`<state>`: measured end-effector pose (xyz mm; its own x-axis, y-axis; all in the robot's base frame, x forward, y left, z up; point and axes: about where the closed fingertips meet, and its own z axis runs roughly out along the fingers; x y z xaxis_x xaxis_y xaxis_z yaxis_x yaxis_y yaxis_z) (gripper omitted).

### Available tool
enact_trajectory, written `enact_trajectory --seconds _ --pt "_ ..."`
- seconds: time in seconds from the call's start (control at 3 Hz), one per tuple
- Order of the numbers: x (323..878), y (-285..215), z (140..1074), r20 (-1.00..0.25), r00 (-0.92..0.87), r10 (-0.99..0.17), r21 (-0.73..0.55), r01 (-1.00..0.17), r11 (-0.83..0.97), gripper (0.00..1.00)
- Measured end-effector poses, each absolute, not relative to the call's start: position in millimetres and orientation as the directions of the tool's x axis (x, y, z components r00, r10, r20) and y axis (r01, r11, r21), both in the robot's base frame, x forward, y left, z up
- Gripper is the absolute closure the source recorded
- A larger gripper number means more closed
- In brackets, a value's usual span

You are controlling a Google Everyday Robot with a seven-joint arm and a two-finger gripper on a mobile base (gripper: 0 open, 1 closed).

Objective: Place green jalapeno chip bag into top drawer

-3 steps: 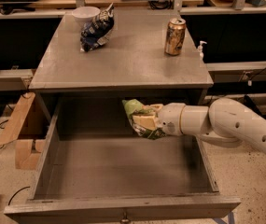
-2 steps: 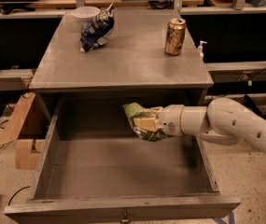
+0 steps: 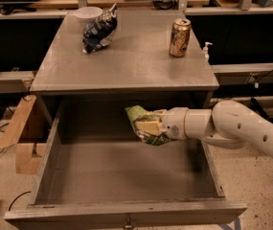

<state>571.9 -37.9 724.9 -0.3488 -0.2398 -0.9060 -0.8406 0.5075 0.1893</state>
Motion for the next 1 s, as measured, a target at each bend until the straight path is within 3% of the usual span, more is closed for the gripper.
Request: enact_trajectory --seconds 0.33,0.67,1.0 --pt "571.6 -35.8 724.9 -0.906 -0.348 -0.241 0.190 -0.842 0.504 0.12" --pt "571.3 -34.0 724.8 -0.906 -0.348 -0.241 0.190 -0.844 0.502 0.00" --pt "571.3 -34.0 724.8 -0.906 -0.348 -0.241 0.190 -0.844 0.502 0.00"
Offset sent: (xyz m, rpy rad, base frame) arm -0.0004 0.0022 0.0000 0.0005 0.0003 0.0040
